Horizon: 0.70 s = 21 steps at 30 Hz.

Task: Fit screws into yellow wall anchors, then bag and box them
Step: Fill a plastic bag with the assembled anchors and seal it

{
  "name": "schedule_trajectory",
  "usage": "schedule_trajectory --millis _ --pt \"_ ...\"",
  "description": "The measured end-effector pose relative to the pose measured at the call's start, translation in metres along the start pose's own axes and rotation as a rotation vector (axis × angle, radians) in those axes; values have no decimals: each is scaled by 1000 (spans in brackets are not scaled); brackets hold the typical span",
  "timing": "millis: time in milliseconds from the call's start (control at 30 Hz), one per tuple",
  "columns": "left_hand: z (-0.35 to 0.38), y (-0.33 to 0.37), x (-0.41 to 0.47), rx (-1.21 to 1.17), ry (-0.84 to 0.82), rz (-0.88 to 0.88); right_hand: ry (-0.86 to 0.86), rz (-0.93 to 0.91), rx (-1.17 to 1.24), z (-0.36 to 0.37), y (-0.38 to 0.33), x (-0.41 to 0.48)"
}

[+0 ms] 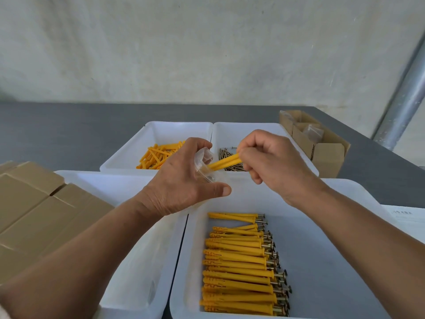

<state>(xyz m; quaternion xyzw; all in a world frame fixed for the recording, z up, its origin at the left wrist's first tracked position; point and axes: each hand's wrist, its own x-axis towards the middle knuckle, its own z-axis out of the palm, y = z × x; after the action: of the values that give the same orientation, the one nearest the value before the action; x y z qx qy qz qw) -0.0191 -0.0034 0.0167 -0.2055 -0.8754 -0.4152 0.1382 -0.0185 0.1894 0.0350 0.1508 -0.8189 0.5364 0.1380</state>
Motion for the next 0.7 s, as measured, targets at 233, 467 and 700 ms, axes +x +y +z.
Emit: schedule_trajectory --millis 233,467,700 --pt "0 0 0 14 -11 28 -179 -51 -28 16 -1 -8" --pt "0 -1 -1 25 -2 72 -306 -27 -120 21 -9 -13" --pt "0 -3 0 -14 -12 36 -195 -35 -249 12 -9 -8"
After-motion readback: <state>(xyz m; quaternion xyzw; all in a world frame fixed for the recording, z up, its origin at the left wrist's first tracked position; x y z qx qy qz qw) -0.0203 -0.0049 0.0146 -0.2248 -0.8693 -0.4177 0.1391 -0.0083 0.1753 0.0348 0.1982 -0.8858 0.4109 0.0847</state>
